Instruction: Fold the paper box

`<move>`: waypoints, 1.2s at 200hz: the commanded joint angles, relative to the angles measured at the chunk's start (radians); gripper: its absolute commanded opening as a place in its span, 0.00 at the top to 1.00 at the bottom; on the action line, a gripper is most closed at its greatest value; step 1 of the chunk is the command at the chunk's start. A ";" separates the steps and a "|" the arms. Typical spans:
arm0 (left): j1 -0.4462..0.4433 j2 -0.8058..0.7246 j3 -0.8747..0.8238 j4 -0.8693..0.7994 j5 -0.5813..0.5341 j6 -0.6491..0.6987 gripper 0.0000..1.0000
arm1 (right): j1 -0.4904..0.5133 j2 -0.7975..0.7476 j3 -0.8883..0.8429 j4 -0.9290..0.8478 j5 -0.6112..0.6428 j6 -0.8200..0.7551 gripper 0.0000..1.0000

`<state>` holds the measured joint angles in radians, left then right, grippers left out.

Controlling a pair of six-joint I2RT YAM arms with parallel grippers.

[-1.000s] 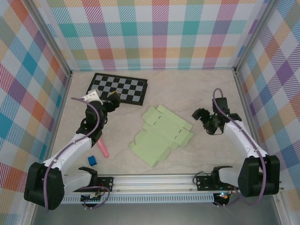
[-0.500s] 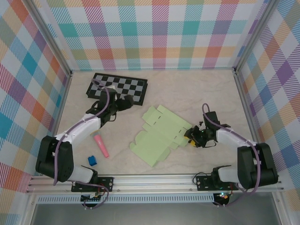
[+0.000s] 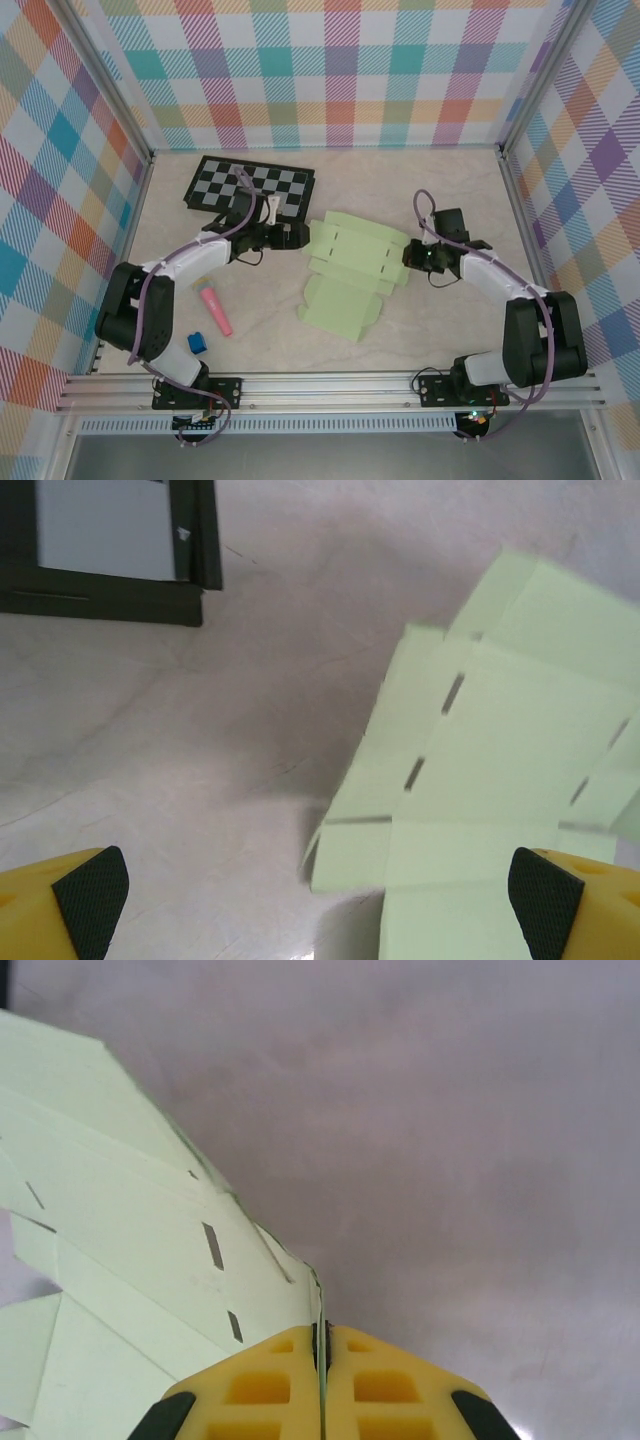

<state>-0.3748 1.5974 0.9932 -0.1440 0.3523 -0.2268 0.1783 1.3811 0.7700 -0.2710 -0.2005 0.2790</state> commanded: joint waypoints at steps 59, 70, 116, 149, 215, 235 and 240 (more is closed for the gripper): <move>0.001 0.130 0.043 0.144 0.042 0.170 0.00 | 0.006 0.208 0.228 0.055 -0.190 -0.801 1.00; 0.000 0.146 0.045 0.124 0.054 0.193 0.00 | 0.004 0.213 0.243 0.040 -0.191 -0.856 1.00; -0.004 0.041 -0.111 0.311 0.154 0.128 0.13 | -0.029 0.326 0.394 -0.119 -0.178 -0.954 1.00; -0.011 0.003 -0.158 0.324 0.228 0.098 0.11 | -0.062 0.386 0.460 -0.153 -0.222 -0.969 1.00; -0.058 0.045 -0.235 0.595 0.291 -0.156 0.07 | -0.086 0.462 0.556 -0.176 -0.156 -0.850 1.00; -0.096 0.036 -0.267 0.608 0.284 -0.144 0.01 | -0.105 0.477 0.561 -0.165 -0.152 -0.774 1.00; -0.105 0.035 -0.277 0.601 0.270 -0.135 0.00 | -0.107 0.477 0.559 -0.165 -0.157 -0.761 1.00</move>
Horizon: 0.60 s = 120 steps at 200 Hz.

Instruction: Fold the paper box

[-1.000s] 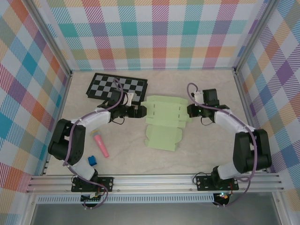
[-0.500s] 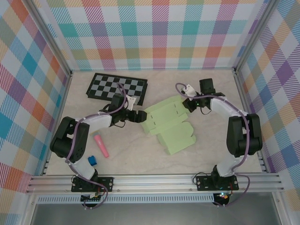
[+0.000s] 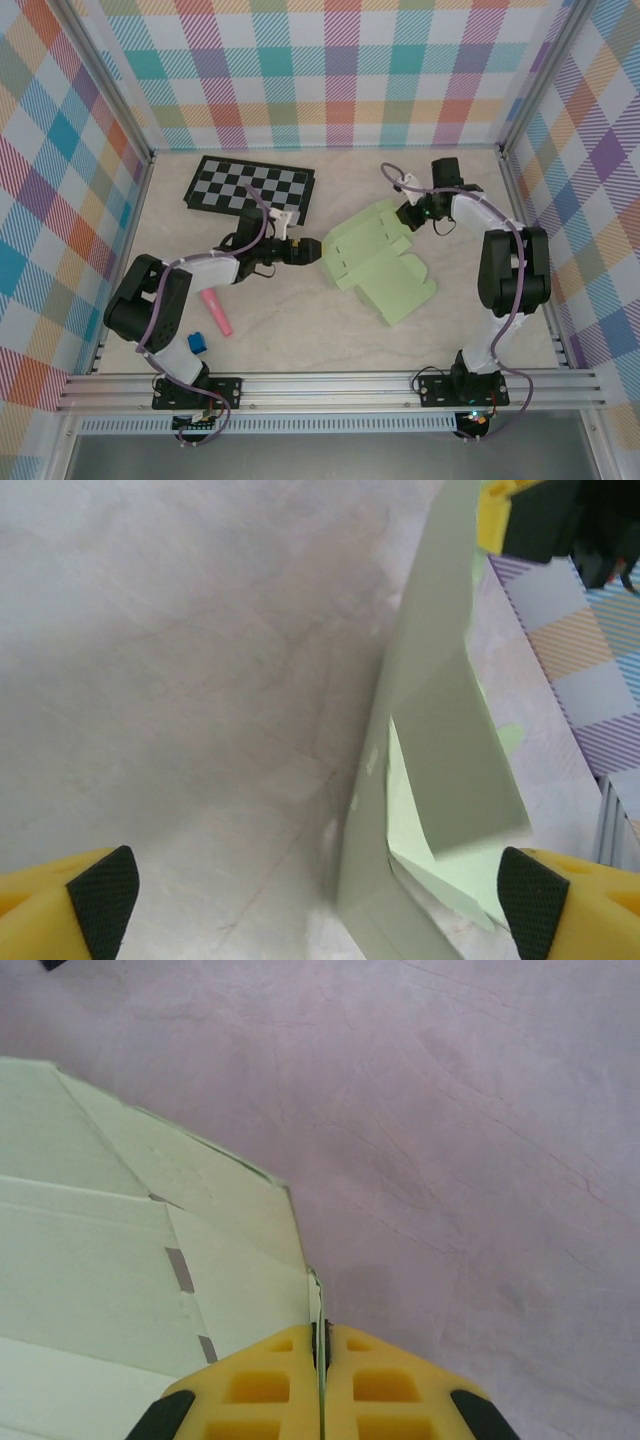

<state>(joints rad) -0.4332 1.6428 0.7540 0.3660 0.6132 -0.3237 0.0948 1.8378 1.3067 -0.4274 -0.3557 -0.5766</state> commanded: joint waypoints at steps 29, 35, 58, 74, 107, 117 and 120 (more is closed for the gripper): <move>-0.101 -0.044 -0.130 0.208 -0.134 -0.019 0.00 | -0.029 0.020 0.011 -0.007 0.006 0.121 1.00; -0.104 -0.041 -0.121 0.194 -0.151 -0.008 0.00 | -0.029 0.018 0.007 -0.004 -0.002 0.118 1.00; -0.105 0.017 -0.054 0.163 -0.136 0.013 0.02 | -0.030 0.005 -0.014 0.012 -0.026 0.117 1.00; -0.104 0.048 -0.035 0.195 -0.154 -0.006 0.05 | -0.030 0.005 -0.017 0.010 -0.035 0.119 1.00; -0.104 0.066 -0.039 0.215 -0.196 -0.001 0.30 | -0.031 0.008 -0.020 -0.004 -0.035 0.107 1.00; -0.104 0.066 -0.044 0.193 -0.203 0.015 0.41 | -0.034 0.012 -0.018 -0.006 -0.038 0.107 1.00; -0.104 0.066 -0.046 0.186 -0.205 0.021 0.44 | -0.035 0.011 -0.017 -0.005 -0.038 0.107 1.00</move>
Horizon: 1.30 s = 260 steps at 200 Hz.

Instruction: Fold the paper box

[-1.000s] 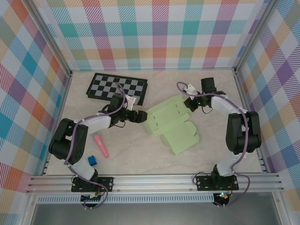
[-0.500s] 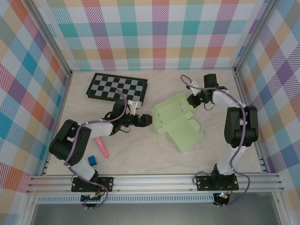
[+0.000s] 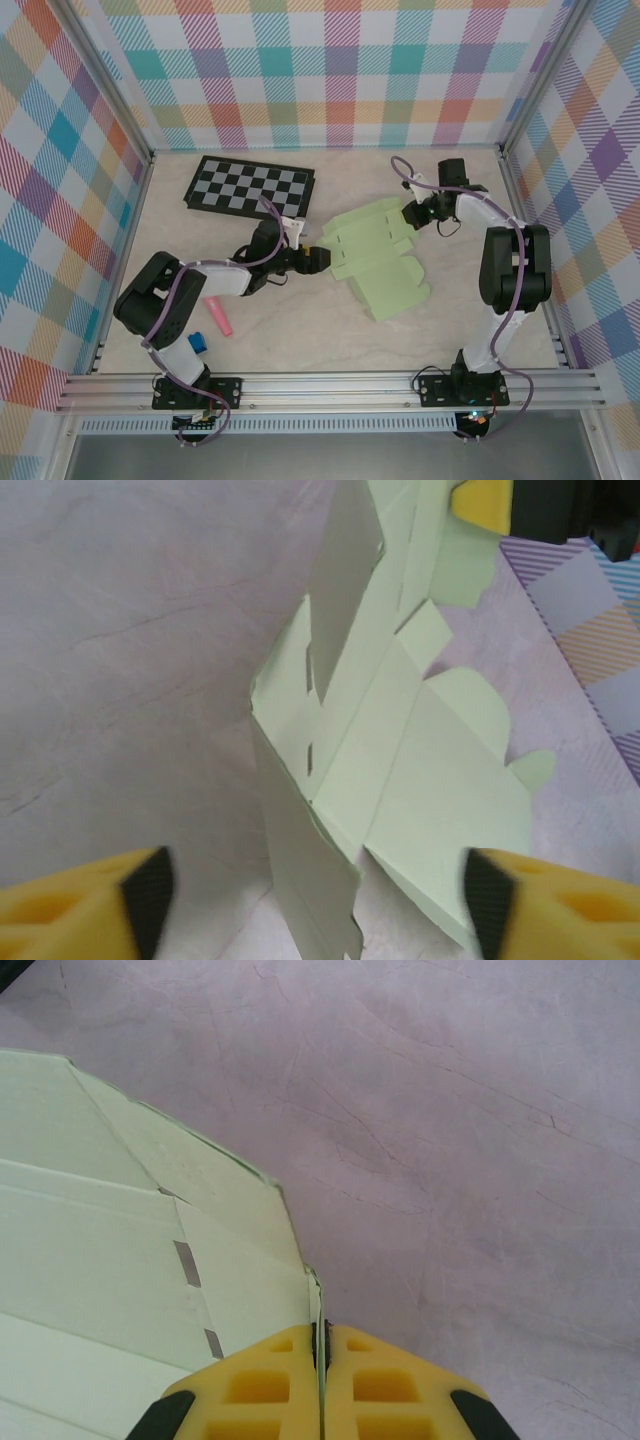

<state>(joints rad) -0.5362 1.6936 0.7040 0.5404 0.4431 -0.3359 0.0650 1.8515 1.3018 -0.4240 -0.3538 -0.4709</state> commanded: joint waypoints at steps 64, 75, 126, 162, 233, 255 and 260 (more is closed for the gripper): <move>0.000 -0.033 0.075 -0.153 -0.034 -0.007 1.00 | -0.018 -0.090 -0.144 0.214 -0.053 0.143 0.65; -0.001 -0.039 0.108 -0.206 -0.020 -0.034 1.00 | -0.016 -0.137 -0.196 0.281 -0.011 0.199 0.60; 0.000 -0.087 0.180 -0.393 -0.010 -0.162 1.00 | -0.018 -0.414 -0.355 0.262 0.333 0.298 0.34; 0.002 -0.080 0.255 -0.520 -0.042 -0.201 1.00 | -0.014 -0.541 -0.340 0.189 0.237 0.322 0.36; 0.008 -0.031 0.439 -0.703 0.001 -0.319 1.00 | 0.398 -0.386 -0.286 0.070 0.131 0.017 0.33; 0.011 -0.033 0.432 -0.709 -0.012 -0.322 1.00 | 0.433 -0.289 -0.202 0.018 0.165 0.089 0.32; 0.012 -0.031 0.431 -0.709 -0.010 -0.328 1.00 | 0.444 -0.277 -0.195 0.011 0.170 0.089 0.32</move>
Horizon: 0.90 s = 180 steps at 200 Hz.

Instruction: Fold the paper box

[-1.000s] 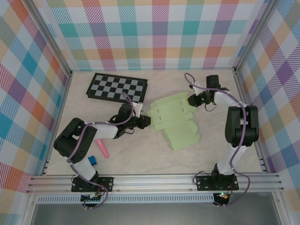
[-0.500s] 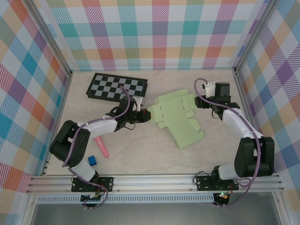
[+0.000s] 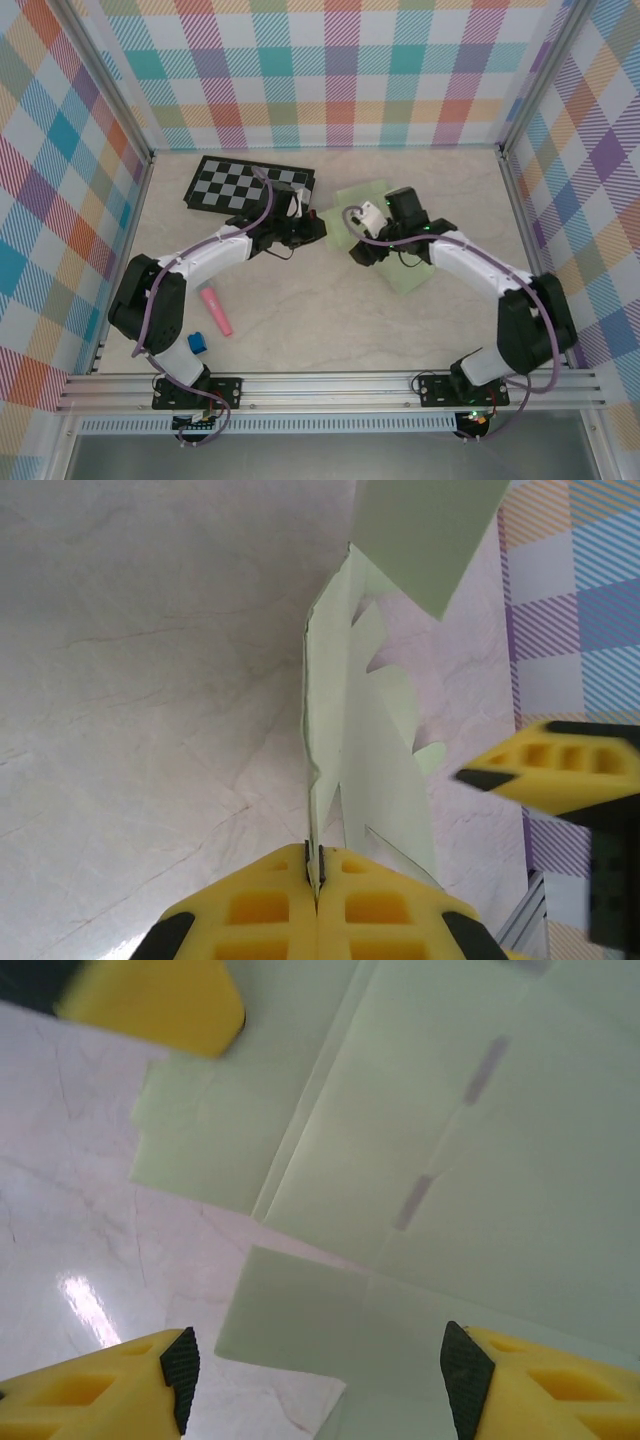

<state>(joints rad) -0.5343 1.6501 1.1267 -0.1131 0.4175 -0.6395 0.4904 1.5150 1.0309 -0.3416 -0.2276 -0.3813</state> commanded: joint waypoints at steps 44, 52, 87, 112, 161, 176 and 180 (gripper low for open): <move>0.011 0.025 0.014 -0.050 0.025 -0.047 1.00 | 0.045 0.147 0.132 -0.103 0.041 0.062 0.09; 0.013 0.027 0.016 -0.056 0.023 -0.047 1.00 | 0.046 0.157 0.140 -0.108 0.034 0.069 0.10; 0.017 0.036 0.029 -0.068 0.018 -0.045 1.00 | 0.055 0.189 0.177 -0.150 -0.012 0.091 0.11; 0.019 0.040 0.035 -0.068 0.018 -0.050 1.00 | 0.078 0.233 0.170 -0.131 0.114 0.112 0.11; 0.020 0.039 0.034 -0.068 0.021 -0.051 1.00 | 0.099 0.237 0.129 -0.054 0.276 0.123 0.16; 0.021 0.042 0.036 -0.067 0.025 -0.049 1.00 | 0.099 0.222 0.127 -0.049 0.273 0.138 0.20; 0.020 0.041 0.036 -0.066 0.025 -0.048 1.00 | 0.097 0.219 0.128 -0.054 0.267 0.139 0.20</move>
<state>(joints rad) -0.5266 1.6794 1.1305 -0.1585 0.4248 -0.6849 0.5900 1.7458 1.1725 -0.4156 -0.0158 -0.2661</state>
